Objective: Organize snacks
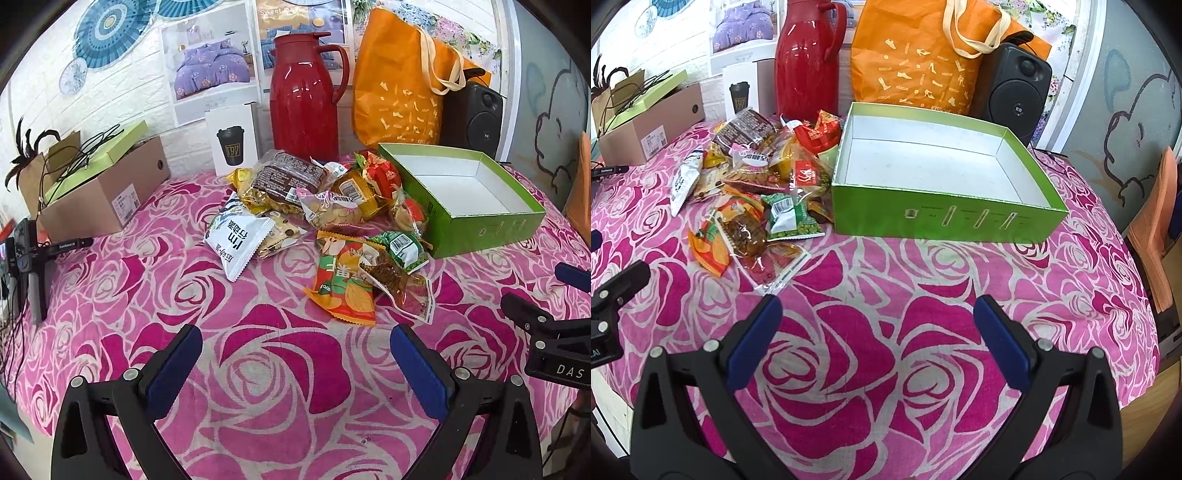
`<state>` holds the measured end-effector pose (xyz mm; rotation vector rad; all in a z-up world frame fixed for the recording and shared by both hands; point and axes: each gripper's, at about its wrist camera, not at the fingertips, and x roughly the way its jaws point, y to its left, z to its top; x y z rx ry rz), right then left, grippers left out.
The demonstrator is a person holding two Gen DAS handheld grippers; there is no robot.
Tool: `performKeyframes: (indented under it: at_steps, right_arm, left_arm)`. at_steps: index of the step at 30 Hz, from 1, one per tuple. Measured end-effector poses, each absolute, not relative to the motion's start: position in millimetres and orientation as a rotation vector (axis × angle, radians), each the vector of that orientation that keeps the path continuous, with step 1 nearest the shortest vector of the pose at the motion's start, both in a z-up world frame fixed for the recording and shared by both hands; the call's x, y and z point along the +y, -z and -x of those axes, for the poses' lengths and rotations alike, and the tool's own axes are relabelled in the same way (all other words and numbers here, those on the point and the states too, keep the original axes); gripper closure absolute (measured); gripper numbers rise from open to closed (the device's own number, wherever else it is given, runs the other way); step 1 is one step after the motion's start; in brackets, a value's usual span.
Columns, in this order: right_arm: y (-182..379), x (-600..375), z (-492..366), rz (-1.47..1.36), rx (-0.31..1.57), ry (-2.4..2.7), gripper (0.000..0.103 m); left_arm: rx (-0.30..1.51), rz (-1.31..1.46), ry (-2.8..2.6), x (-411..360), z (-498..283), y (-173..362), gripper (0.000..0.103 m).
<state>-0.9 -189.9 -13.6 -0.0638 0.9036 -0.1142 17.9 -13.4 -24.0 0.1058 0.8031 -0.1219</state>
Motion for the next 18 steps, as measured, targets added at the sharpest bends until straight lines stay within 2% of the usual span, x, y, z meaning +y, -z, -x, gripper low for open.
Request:
performKeyframes:
  at_steps: [18]
  right_arm:
    - [12.3, -192.4, -1.0, 0.025, 0.896, 0.128, 0.0]
  left_arm:
    - [0.786, -0.098, 0.13, -9.8, -16.9, 19.3, 0.0]
